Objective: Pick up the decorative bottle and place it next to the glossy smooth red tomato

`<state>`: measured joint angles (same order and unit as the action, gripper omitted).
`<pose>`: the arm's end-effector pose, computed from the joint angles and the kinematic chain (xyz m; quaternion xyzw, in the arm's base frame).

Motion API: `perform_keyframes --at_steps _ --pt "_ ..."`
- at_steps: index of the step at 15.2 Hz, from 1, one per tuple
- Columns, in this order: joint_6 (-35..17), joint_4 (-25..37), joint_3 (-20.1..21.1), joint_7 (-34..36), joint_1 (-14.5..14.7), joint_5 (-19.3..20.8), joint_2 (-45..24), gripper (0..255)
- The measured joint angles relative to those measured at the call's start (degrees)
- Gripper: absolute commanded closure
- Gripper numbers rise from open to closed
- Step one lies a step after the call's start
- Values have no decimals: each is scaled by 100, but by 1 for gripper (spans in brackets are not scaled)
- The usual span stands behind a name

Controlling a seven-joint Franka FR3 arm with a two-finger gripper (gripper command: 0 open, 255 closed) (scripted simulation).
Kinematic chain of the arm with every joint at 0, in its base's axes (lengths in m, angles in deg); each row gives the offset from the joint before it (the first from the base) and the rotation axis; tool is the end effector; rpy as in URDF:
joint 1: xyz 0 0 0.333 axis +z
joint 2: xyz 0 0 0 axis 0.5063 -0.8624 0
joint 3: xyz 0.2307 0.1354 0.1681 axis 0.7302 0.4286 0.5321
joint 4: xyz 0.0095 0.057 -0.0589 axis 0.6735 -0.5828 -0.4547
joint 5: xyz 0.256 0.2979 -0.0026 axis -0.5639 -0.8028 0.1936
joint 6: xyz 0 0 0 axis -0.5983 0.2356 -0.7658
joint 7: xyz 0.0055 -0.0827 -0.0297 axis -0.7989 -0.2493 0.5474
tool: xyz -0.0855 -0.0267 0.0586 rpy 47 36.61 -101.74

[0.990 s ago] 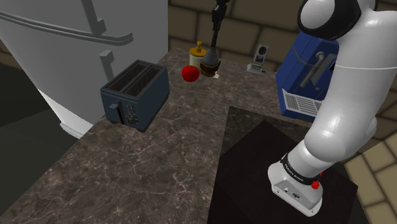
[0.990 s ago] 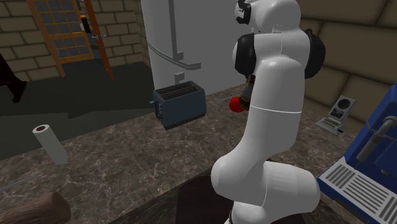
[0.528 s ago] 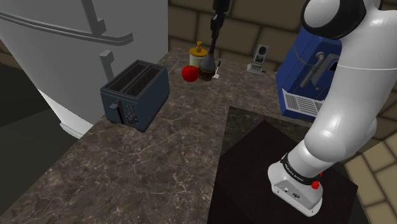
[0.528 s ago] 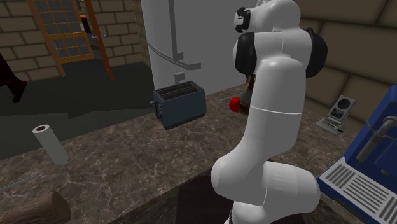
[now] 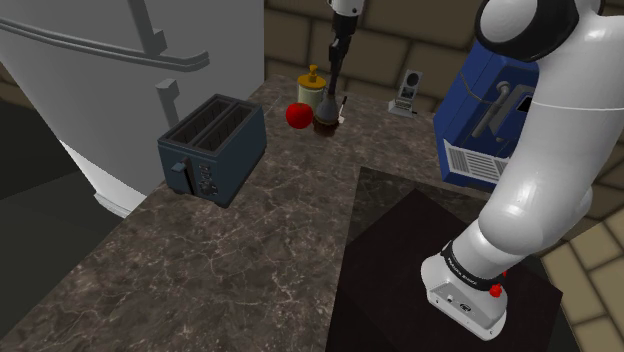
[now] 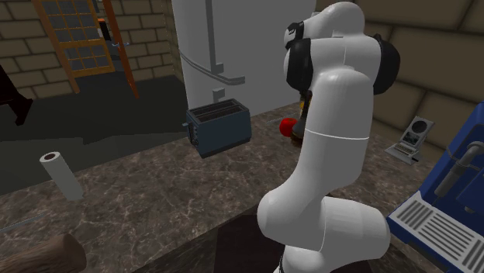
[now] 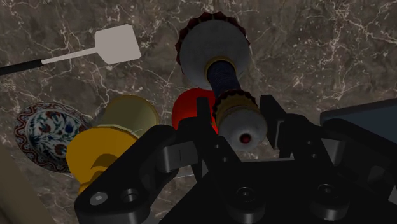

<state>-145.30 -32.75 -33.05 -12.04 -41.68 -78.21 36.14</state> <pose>0.6613 -0.1386 0.4794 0.9814 0.1916 0.0031 0.0099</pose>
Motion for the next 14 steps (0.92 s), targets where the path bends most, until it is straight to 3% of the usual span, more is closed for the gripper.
perform_keyframes --at_steps 10,11,14 --pt "-276 -237 0 2 -1 1 -36 255" --pt "-275 -236 0 3 -1 1 -36 0" --pt "-277 -235 0 4 0 1 -31 0"
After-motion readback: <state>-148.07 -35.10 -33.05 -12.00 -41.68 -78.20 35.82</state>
